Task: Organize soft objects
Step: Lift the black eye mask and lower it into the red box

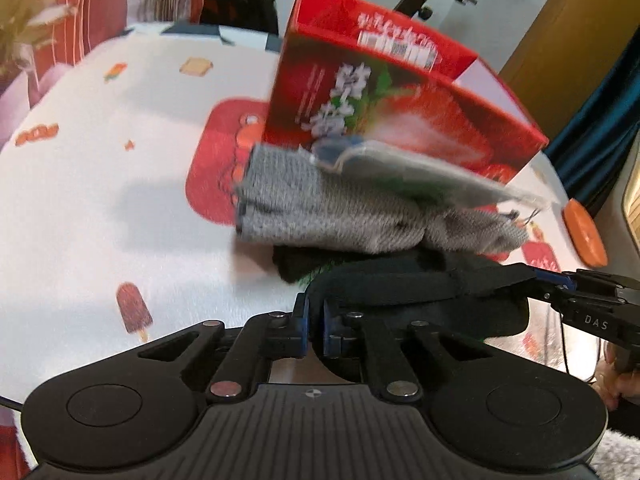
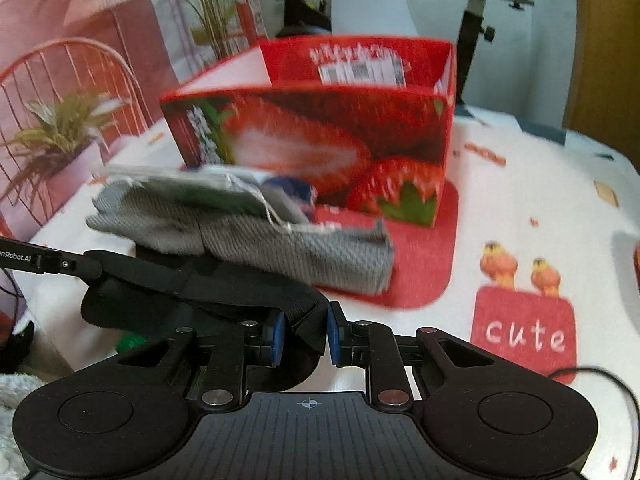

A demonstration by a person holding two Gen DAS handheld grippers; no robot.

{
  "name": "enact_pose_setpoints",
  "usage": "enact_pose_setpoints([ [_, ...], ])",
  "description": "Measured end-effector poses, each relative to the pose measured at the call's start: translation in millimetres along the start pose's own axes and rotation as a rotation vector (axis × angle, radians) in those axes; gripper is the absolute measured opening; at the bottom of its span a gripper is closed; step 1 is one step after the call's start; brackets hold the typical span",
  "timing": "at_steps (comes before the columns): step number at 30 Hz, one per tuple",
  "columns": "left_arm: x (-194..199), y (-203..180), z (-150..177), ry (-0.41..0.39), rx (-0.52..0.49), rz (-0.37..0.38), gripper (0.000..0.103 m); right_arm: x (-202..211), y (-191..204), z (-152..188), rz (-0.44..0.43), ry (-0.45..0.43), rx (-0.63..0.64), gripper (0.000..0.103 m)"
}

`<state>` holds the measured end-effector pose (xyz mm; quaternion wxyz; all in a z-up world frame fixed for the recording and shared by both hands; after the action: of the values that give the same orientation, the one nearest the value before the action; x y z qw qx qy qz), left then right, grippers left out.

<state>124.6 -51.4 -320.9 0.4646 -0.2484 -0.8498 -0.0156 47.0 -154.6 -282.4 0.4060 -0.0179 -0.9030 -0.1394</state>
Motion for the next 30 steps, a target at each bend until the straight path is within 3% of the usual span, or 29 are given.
enact_pose_setpoints([
  [11,60.1,-11.6,-48.6,-0.175,-0.039,0.019,0.005,48.4,26.8,-46.4,-0.09,-0.156,0.055,0.019],
  [16,79.9,-11.1,-62.5,-0.236,0.01,0.021,0.005,71.1,38.2,-70.5,-0.139,-0.224,0.044,0.019],
  [21,94.9,-5.9,-82.8,-0.3,0.027,-0.001,0.005,88.9,47.8,-99.6,-0.162,-0.299,0.075,0.019],
  [30,110.1,-7.3,-143.2,-0.424,-0.049,-0.041,0.005,94.5,52.3,-160.8,-0.151,-0.413,0.137,0.019],
])
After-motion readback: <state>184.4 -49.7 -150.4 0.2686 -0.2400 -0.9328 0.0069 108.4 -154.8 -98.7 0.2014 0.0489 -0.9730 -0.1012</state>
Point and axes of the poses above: each gripper's, at about its wrist camera, not at the fingertips, and x roughly against the way its jaws point, y to its left, z to its underside, the point moved 10 cm from there along -x, roughly the way its jaws point, and after that the axes turned 6 degrees about -x, right-handed, at the moved point
